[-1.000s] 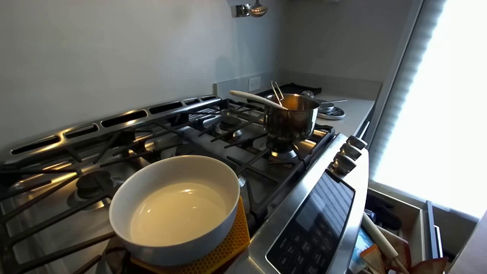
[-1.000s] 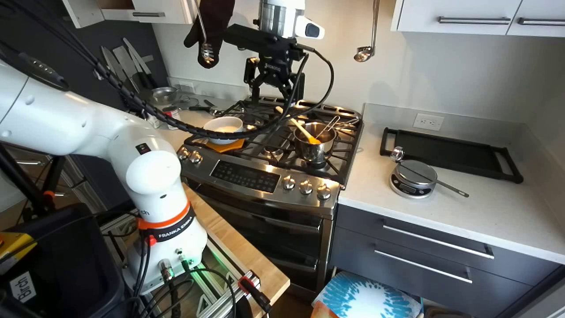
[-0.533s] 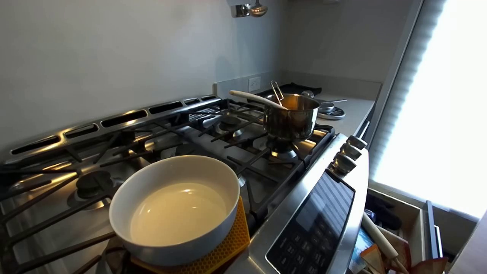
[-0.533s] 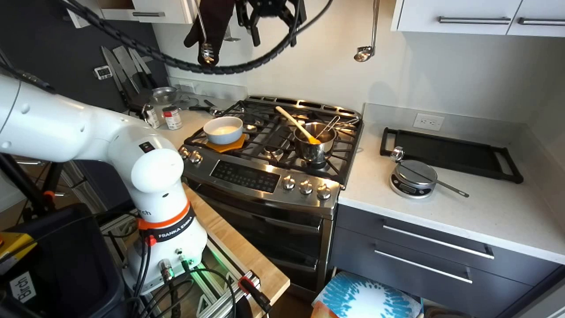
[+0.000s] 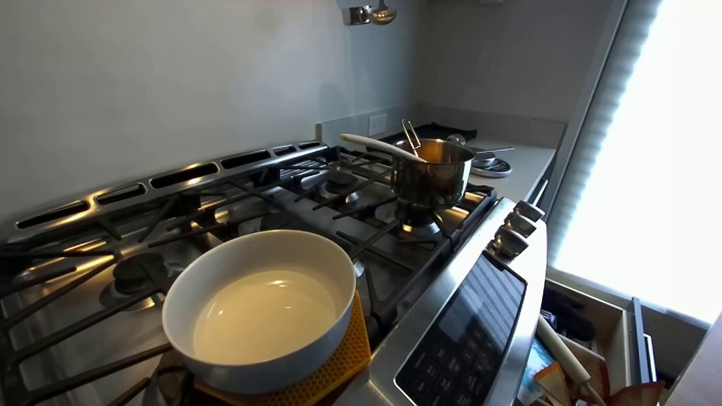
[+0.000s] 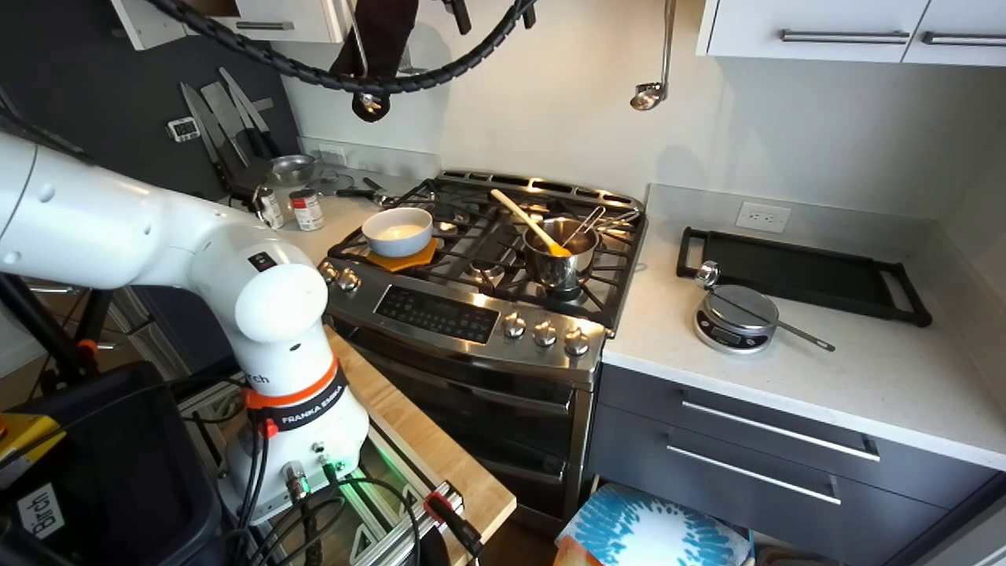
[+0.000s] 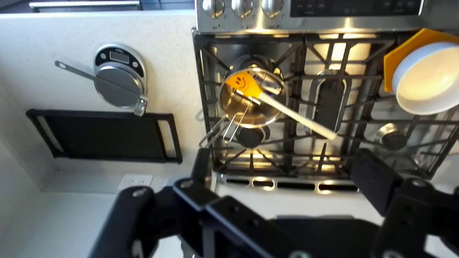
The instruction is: Put a silver cylinder on the kitchen scale
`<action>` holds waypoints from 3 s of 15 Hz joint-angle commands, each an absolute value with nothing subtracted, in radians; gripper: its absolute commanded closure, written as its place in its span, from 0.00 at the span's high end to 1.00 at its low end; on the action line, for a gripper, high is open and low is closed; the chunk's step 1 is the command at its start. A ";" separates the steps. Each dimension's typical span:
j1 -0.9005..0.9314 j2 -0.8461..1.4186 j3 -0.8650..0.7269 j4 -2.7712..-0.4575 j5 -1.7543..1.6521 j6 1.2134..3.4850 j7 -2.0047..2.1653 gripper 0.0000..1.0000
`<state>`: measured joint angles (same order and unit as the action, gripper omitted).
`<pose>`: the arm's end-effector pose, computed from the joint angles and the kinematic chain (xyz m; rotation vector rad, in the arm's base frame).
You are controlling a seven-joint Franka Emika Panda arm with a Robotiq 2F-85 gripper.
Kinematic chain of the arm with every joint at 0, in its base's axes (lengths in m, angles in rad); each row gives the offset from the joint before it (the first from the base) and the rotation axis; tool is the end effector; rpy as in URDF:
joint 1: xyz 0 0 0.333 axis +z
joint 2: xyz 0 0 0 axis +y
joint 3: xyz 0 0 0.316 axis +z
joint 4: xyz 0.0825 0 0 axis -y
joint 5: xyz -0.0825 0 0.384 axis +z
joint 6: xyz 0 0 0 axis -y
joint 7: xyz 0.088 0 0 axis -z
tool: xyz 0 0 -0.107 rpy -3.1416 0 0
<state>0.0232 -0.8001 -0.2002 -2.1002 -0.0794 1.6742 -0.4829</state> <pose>0.2941 -0.0985 0.7192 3.0006 0.5043 0.5609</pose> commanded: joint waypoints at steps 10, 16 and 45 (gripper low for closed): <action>0.055 -0.698 -0.212 -1.767 0.012 1.921 -0.437 1.00; 0.082 -0.559 -0.292 -1.635 0.121 1.979 -0.400 1.00; -0.183 0.135 -0.243 -0.758 0.563 1.765 -0.469 1.00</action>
